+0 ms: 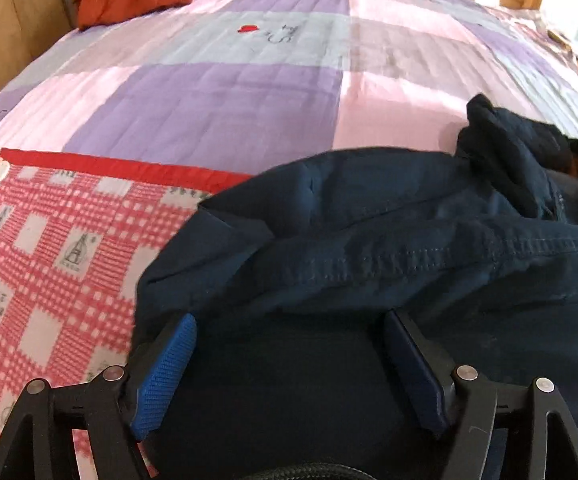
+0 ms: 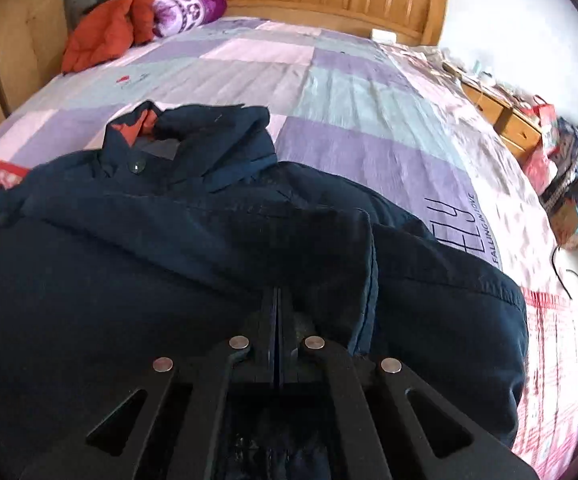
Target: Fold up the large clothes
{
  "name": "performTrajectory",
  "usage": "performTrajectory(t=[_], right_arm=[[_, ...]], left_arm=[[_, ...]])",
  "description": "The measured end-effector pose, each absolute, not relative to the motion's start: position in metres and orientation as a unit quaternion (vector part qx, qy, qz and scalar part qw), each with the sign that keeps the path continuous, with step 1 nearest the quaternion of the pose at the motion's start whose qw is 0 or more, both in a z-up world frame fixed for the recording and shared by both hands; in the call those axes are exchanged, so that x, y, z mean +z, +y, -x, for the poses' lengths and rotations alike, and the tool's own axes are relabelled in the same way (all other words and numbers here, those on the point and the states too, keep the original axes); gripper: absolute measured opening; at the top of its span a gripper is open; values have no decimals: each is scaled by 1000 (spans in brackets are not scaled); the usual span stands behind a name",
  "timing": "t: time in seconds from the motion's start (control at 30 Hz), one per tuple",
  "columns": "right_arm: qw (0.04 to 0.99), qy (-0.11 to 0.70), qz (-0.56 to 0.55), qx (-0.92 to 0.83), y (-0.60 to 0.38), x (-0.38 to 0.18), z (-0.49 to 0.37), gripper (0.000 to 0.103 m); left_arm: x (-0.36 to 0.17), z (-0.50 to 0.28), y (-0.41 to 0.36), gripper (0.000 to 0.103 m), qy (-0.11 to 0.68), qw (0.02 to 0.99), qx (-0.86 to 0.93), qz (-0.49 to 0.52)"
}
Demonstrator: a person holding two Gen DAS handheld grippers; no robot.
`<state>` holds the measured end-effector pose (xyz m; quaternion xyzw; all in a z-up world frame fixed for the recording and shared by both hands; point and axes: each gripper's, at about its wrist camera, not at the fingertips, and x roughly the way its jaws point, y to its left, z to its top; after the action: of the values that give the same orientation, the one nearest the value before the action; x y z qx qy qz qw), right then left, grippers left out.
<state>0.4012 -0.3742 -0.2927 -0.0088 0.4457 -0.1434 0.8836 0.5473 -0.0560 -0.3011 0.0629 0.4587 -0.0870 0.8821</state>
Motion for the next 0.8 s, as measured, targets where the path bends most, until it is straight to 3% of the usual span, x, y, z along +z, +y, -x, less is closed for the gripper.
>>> performTrajectory(t=[0.13,0.2,0.23,0.27,0.33,0.4,0.47,0.57,0.67,0.8], right_arm=[[916,370,92,-126,-313,-262,-403,8],[925,359,88,-91,-292,-256,-420,49],[917,382,66,-90,-289,-260,-435,88],[909,402,51,-96,-291,-266,-443,95],[884,449,28,-125,-312,-285,-456,95],[875,460,-3,-149,-348,-297,-445,95],[871,452,-4,-191,-388,-300,-418,95],[869,441,-89,-204,-451,-295,-375,95],[883,409,-3,-229,-426,-272,-359,93],[924,366,49,-102,-328,-262,-351,93]], left_arm=[[-263,-524,-105,81,377,907,-145,-114],[-253,-510,-146,84,342,910,-182,-150],[-256,-511,-157,86,347,904,-190,-162],[-265,-517,-169,90,367,893,-189,-177],[-291,-534,-174,92,422,870,-171,-191],[-304,-545,-151,103,447,864,-168,-160],[-305,-548,-121,103,444,873,-144,-144],[-307,-547,-82,103,454,875,-126,-111],[-292,-525,-80,101,426,892,-120,-93],[-277,-467,-124,101,375,897,-214,-98]])
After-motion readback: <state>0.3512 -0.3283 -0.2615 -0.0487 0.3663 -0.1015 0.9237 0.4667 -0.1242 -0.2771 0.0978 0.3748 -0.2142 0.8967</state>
